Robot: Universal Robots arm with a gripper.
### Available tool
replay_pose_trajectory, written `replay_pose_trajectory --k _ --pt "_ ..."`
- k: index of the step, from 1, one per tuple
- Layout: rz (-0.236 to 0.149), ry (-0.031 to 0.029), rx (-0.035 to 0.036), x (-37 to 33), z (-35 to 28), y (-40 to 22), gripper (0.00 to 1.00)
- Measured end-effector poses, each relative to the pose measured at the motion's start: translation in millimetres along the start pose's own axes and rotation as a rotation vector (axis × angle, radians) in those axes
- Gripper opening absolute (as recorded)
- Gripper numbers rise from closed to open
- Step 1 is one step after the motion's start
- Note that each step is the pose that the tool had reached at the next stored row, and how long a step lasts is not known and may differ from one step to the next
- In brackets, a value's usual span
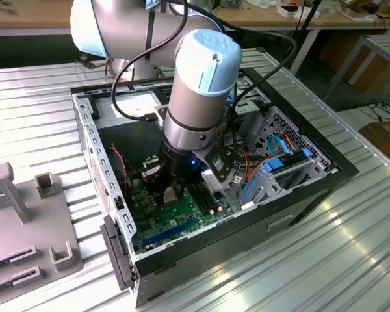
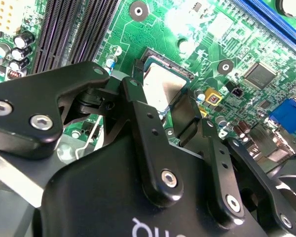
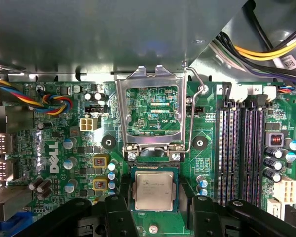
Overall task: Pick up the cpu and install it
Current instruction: 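Place the cpu into insertion slot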
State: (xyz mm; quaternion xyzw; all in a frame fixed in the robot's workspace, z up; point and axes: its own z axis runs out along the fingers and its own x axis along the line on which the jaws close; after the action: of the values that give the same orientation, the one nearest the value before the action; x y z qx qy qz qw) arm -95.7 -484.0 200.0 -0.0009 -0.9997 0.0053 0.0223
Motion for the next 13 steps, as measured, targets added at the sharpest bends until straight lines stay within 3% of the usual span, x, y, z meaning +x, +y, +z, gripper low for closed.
replay_pose_trajectory --k 13 --pt "0.0 0.0002 0.001 -0.1 0.5 -0.9 0.47"
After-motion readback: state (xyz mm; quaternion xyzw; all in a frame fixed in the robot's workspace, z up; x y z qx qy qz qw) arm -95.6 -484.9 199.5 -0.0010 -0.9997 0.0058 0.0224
